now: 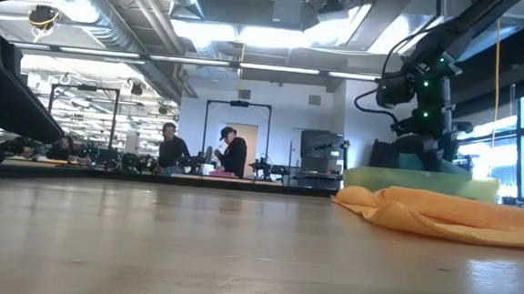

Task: Fold microfiber towels
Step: Put the folded blue microfiber cloth into the yellow bin

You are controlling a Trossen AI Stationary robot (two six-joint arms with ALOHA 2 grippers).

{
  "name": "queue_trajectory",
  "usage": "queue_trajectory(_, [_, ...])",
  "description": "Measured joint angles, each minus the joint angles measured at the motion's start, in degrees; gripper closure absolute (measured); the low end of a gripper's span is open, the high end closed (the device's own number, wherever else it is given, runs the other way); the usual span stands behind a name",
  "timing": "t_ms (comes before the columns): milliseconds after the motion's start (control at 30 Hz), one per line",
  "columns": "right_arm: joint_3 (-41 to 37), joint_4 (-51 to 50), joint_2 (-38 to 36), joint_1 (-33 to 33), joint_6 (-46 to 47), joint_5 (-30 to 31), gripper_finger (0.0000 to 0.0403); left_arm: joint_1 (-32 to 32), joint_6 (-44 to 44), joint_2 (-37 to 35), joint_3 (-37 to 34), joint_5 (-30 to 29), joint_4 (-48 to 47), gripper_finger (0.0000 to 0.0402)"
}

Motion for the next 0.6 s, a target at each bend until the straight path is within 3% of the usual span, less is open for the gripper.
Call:
queue_trajectory(200, [0.4, -2.5, -3.6, 1.1, -0.1, 6.0, 0.0146, -0.1, 0.0, 0.0, 0.0, 0.1, 0.0, 0.0305])
queue_trajectory(400, [2.7, -3.5, -7.5, 2.6, 0.7, 6.3, 0.0149, -0.1, 1.0, 0.0, 0.0, -0.1, 0.0, 0.0305])
queue_trajectory(600, [1.0, 8.5, -8.7, 5.5, -0.2, -12.7, 0.0174, -0.1, 2.8, 0.0, 0.0, -0.6, 0.0, 0.0305])
